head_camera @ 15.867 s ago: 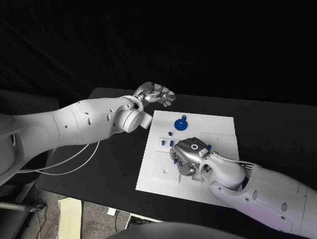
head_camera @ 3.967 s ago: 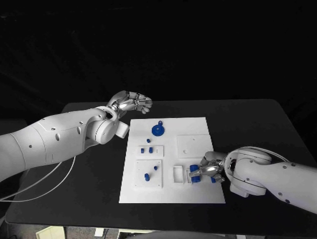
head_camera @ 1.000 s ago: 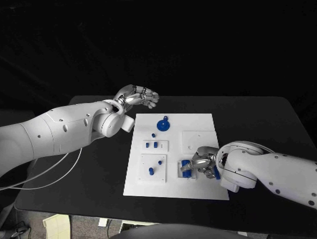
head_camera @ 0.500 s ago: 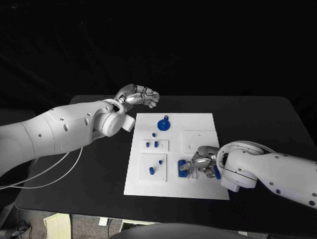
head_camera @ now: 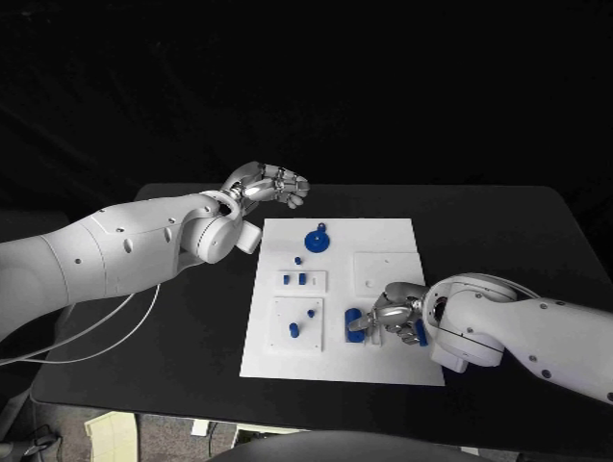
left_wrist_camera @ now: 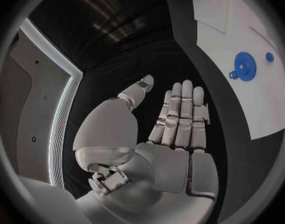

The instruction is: Assemble the parts on the task board

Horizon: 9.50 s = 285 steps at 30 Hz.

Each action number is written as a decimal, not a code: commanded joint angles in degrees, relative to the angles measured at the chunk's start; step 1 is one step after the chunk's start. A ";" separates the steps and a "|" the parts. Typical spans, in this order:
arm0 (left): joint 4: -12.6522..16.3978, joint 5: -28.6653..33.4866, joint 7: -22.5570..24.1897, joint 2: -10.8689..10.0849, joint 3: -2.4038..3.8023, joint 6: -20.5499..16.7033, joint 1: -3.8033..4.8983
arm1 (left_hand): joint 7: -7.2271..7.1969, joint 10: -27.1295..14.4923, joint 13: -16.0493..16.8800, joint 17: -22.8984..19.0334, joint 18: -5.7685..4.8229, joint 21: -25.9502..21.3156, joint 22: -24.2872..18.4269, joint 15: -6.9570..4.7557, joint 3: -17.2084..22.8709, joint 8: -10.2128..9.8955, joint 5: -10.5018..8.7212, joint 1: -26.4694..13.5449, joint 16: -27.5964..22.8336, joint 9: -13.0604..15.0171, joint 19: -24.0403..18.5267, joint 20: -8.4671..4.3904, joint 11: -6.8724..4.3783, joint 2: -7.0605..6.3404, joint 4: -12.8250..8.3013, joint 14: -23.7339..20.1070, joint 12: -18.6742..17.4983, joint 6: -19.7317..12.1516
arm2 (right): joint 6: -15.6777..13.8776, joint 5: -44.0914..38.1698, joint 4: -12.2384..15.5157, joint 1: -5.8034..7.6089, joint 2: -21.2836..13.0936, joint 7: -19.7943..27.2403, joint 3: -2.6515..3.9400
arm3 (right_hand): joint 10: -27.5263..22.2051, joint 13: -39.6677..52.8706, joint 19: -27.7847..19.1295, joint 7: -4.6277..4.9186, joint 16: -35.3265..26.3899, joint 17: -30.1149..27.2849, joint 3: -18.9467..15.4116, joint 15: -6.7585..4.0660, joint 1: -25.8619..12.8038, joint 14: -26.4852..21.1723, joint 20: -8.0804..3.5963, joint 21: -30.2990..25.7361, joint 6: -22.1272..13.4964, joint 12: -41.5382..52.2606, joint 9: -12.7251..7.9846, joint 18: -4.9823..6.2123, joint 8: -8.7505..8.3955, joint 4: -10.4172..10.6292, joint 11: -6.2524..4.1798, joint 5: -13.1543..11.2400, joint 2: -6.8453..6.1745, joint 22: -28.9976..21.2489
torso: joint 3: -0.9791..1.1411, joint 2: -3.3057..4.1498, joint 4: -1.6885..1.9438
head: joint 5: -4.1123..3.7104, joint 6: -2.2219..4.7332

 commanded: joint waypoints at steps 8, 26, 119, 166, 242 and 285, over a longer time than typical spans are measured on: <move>0.21 0.36 0.59 -0.05 0.04 0.58 0.05 | -0.09 -0.48 -0.09 0.14 1.13 -0.27 0.09 0.47 -0.26 0.26 -0.08 -0.45 -0.22 -0.09 0.11 0.33 -0.02 0.23 -0.03 -0.11 -0.27 -0.50 | 2.22 -1.80 1.82 -0.14 -1.77 3.45 -0.08 | 0.17 0.45 -0.09 -0.25 -0.46 0.35 -2.08 -0.16 4.92 0.19 -0.42 -0.12 0.65 -0.20 0.84 7.18 0.36 -5.24 -0.16 0.19 1.62 0.52 | -0.03 -0.01 -0.01 | -0.02 0.12; 0.24 0.36 0.55 -0.06 0.04 0.65 0.05 | -0.08 -0.48 -0.09 0.26 1.13 -0.34 0.11 0.48 -0.30 0.29 -0.09 -0.51 -0.32 -0.12 0.15 0.35 -0.02 0.28 0.00 -0.10 -0.26 -0.51 | 0.73 -3.48 1.27 -0.14 -0.84 2.56 -0.08 | 1.20 0.83 -0.04 -0.91 -0.87 0.61 -2.20 -0.67 7.06 0.43 0.29 -0.15 3.16 -0.30 1.37 7.18 0.84 -7.83 -0.76 0.16 8.63 0.48 | -0.05 0.02 0.02 | -0.05 0.00; -0.08 0.36 0.22 -0.19 0.01 1.10 0.04 | -0.08 -0.54 -0.14 0.85 1.19 -0.70 0.28 0.53 -0.48 0.42 -0.28 -0.80 -0.90 -0.25 0.29 0.39 0.00 0.38 0.19 -0.08 -0.24 -0.57 | -0.43 -3.53 5.44 2.26 -9.62 4.28 3.10 | 3.95 4.13 0.57 -0.18 -1.57 1.63 1.74 -0.02 6.60 1.15 0.85 0.10 2.75 -0.27 0.47 7.18 -2.62 -7.79 -0.06 0.53 5.75 0.61 | 0.18 -0.06 -0.08 | -1.21 0.66; -0.06 0.36 -0.40 -0.07 -0.19 1.64 0.04 | -0.15 -0.44 -0.13 1.16 1.21 -0.92 0.40 0.60 -0.49 0.59 -0.21 -0.83 -1.31 -0.29 0.31 0.44 -0.09 0.45 0.27 -0.21 -0.15 -0.44 | 4.65 -25.26 -0.20 -2.27 -7.87 -1.31 0.04 | 3.67 3.14 0.34 -1.69 -1.71 1.75 4.03 -1.20 6.57 1.24 1.55 0.41 6.35 -1.95 3.88 7.18 -0.03 -3.81 -1.46 0.15 2.91 0.74 | -0.06 0.04 0.07 | -3.88 0.72; 0.13 0.14 -0.81 -0.30 -0.20 2.43 0.07 | -0.16 -0.59 -0.21 1.58 1.29 -1.17 0.61 0.74 -0.57 0.71 -0.28 -0.89 -1.90 -0.40 0.36 0.56 -0.10 0.36 0.34 -0.44 -0.22 -0.47 | -6.95 -3.67 0.30 -2.10 -2.95 -1.67 0.38 | 4.08 3.35 0.83 -1.88 -1.99 1.49 5.06 -1.44 5.37 1.34 1.71 0.80 7.51 -2.62 5.41 7.18 -1.62 -9.60 -1.69 11.08 7.71 0.35 | -0.03 0.05 0.08 | -3.31 -0.09; 0.03 0.14 -0.82 -0.31 -0.20 2.44 0.06 | -0.14 -0.65 -0.24 1.80 1.34 -1.28 0.71 0.78 -0.57 0.74 -0.28 -0.89 -2.12 -0.46 0.40 0.61 -0.05 0.33 0.39 -0.47 -0.24 -0.54 | -6.50 -3.62 -0.53 -2.39 -1.49 -0.55 -0.02 | 3.15 2.98 0.65 -1.81 -2.33 1.48 5.17 -1.44 6.12 1.26 1.20 0.31 7.30 -3.47 5.57 7.18 -2.52 -4.08 -1.62 0.46 1.43 0.26 | -0.01 0.04 0.00 | -2.67 -0.52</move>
